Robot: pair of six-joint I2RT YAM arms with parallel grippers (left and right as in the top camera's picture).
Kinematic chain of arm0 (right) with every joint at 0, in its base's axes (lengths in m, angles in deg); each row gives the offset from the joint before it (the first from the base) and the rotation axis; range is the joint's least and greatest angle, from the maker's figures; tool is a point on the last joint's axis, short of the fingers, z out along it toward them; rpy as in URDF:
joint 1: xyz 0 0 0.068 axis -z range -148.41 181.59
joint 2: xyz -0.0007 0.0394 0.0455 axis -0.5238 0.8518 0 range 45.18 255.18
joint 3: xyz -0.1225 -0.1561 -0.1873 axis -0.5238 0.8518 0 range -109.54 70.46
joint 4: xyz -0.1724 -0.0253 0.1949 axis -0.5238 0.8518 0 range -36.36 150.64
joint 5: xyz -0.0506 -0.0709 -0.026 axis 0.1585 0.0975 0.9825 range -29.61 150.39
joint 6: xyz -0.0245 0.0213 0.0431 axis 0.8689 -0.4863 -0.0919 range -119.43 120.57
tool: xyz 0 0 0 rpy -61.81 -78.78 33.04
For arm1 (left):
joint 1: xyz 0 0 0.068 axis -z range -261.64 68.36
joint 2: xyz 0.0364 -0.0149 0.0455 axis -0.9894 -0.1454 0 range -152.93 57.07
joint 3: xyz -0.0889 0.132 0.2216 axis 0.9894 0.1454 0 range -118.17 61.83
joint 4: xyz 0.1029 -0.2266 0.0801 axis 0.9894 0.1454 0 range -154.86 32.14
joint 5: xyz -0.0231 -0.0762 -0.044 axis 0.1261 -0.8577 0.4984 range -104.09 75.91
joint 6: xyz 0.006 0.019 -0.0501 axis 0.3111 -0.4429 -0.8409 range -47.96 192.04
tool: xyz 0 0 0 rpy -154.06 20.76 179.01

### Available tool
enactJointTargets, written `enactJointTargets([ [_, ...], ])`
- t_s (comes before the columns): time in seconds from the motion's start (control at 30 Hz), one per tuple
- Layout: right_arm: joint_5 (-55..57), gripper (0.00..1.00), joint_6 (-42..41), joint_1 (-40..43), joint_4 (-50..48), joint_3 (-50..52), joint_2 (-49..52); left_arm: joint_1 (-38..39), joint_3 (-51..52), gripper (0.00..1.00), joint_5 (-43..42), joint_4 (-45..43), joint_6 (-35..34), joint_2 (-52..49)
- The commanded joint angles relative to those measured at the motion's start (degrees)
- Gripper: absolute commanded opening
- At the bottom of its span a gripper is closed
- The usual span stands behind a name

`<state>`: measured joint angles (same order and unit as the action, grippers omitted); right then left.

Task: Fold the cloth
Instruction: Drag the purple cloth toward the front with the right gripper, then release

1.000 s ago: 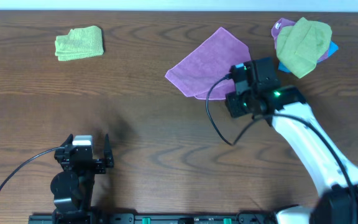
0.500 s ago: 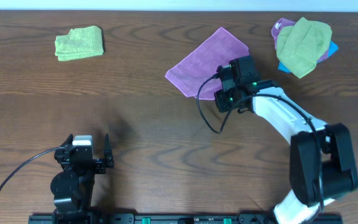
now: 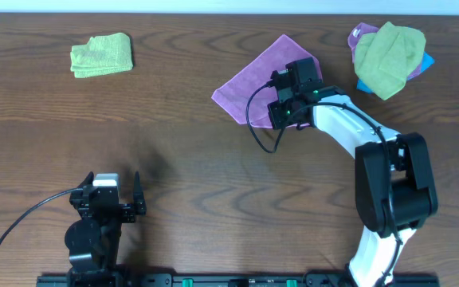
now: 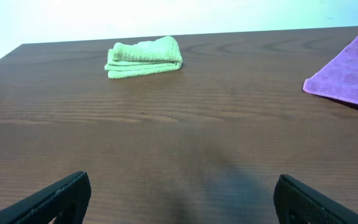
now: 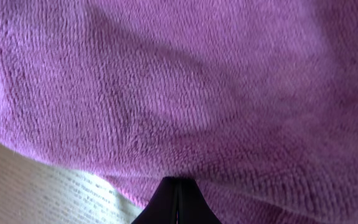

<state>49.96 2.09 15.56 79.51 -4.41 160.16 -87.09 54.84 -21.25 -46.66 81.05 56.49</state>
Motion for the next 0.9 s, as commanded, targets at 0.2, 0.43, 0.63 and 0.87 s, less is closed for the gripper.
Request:
enactJointTargets([
  [0.2, -0.15, 0.02, -1.55, 0.24, -1.81, -1.38, 2.67, 0.17, 1.27, 0.95, -0.35, 0.57, -0.04, 0.33],
  [0.43, -0.15, 0.01, -1.68, 0.2, -1.53, -1.36, 3.28, 0.17, 1.27, 0.95, -0.35, 0.57, -0.04, 0.33],
  [0.63, -0.09, 0.01, -1.66, 0.2, -0.92, -1.36, 3.28, 0.17, 1.27, 0.95, -0.35, 0.57, -0.04, 0.33],
  [0.87, 0.09, 0.01, -1.66, 0.2, 3.96, -1.36, 3.28, 0.17, 1.27, 0.95, -0.35, 0.57, -0.02, 0.33],
])
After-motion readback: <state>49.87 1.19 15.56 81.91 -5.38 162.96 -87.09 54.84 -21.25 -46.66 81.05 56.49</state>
